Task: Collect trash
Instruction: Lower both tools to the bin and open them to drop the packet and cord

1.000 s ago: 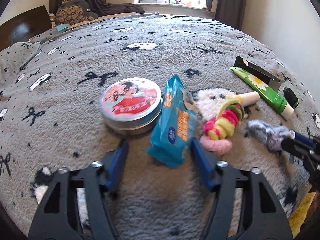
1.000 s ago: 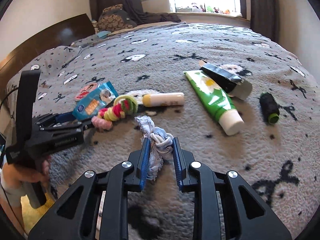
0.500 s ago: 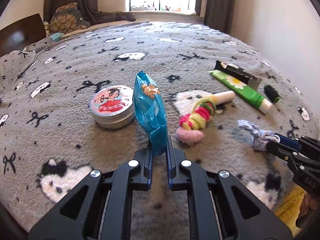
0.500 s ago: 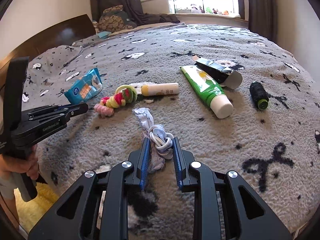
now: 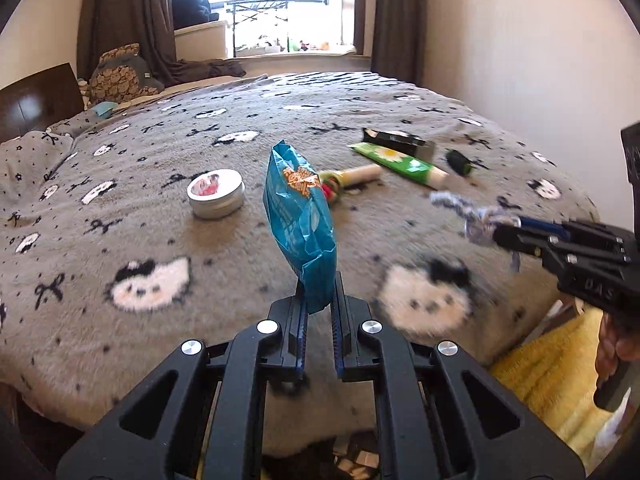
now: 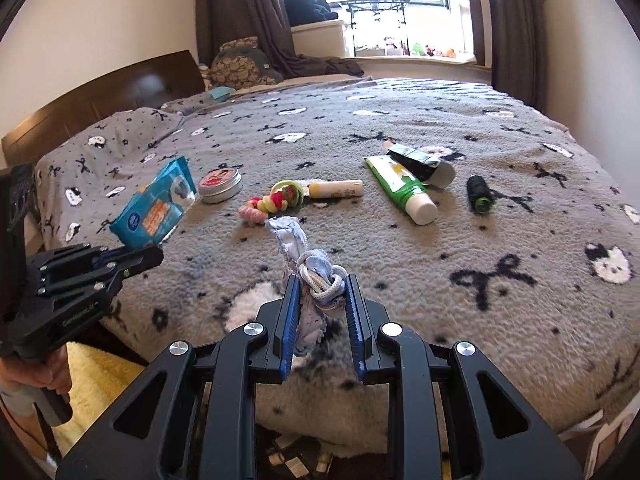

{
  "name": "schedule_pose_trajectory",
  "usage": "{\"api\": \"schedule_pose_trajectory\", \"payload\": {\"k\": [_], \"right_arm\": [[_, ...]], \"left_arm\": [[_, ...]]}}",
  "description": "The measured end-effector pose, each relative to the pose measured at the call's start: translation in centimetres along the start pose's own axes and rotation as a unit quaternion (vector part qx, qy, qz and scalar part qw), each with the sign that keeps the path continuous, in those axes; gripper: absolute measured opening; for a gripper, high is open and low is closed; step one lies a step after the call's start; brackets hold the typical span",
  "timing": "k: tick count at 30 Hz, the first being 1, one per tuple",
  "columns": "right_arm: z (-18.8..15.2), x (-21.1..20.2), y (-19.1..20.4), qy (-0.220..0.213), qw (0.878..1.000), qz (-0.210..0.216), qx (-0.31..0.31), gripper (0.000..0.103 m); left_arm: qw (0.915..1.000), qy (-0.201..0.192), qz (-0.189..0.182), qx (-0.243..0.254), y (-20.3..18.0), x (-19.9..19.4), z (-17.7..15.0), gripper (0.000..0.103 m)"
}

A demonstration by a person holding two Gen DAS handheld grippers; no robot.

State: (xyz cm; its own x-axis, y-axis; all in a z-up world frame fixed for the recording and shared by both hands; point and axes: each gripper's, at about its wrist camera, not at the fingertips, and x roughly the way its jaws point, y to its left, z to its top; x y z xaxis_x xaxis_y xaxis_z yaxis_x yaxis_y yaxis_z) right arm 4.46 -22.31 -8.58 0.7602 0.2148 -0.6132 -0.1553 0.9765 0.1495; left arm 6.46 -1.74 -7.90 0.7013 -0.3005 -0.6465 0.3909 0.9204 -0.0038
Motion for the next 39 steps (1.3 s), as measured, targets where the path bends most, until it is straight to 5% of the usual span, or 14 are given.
{"api": "schedule_pose_trajectory", "payload": {"k": [6, 16, 27, 39], "right_arm": [[-2.5, -3.7, 1.1, -0.007, 1.0, 0.004, -0.009, 0.024], [-8.3, -3.5, 2.6, 0.062, 0.997, 0.04, 0.011, 0.024], [-13.0, 0.4, 3.2, 0.167, 0.984, 0.062, 0.023, 0.024], [-18.4, 7.3, 2.3, 0.284, 0.956, 0.057, 0.049, 0.024]], "left_arm": [[0.9996, 0.013, -0.026, 0.006, -1.8, -3.0, -3.5, 0.009], [0.9942, 0.076, -0.076, -0.004, -4.5, -4.7, -9.7, 0.009], [0.9783, 0.187, -0.085, -0.03, -4.1, 0.6, -16.0, 0.009], [0.9568, 0.273, -0.086, -0.054, -3.7, 8.5, -19.8, 0.009]]}}
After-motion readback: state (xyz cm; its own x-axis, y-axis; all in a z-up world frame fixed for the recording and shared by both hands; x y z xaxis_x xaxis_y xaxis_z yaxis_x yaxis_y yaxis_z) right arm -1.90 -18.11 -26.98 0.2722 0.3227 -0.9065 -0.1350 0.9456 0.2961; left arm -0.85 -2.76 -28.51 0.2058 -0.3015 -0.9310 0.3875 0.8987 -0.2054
